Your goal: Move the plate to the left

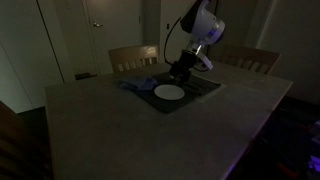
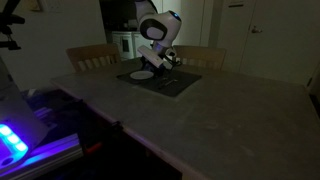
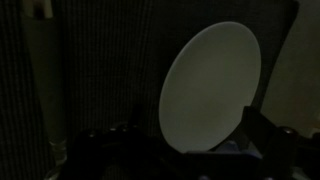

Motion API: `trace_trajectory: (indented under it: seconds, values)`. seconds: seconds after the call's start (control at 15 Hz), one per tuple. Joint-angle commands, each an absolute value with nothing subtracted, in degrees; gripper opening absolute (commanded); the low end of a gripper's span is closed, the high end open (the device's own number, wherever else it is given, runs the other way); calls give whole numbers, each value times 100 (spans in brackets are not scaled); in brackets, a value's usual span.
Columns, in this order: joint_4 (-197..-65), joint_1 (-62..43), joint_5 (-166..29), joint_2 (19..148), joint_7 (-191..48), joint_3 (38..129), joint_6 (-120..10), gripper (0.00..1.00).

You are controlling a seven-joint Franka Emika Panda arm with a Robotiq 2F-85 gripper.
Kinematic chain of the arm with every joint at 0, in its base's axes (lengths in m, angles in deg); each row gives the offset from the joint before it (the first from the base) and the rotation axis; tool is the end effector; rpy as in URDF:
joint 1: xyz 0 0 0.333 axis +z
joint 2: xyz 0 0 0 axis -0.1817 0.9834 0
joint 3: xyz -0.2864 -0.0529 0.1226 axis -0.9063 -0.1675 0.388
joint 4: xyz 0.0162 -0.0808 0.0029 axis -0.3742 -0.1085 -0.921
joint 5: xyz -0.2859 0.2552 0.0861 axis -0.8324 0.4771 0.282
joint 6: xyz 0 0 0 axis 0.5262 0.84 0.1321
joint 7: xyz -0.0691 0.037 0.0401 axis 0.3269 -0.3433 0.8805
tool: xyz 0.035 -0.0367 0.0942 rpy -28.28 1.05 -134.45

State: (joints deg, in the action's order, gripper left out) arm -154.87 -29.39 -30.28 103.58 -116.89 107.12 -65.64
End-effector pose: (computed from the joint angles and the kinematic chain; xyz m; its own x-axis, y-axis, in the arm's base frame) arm 0.5795 0.0020 0.1335 0.9914 0.1072 0.0748 0.1304 -0.8512 -0.5083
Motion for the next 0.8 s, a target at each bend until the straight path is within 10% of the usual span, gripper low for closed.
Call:
trace_trajectory:
  seconds: [0.0, 0.13, 0.73]
  values:
    - [-15420, -2904, -2816, 10383, -11828, 10659, -6366, 100]
    - [-15410, -2878, -2842, 10375, -11762, 10610, -6276, 74]
    - [-15470, -2922, -2694, 10354, -11858, 10527, -6206, 10]
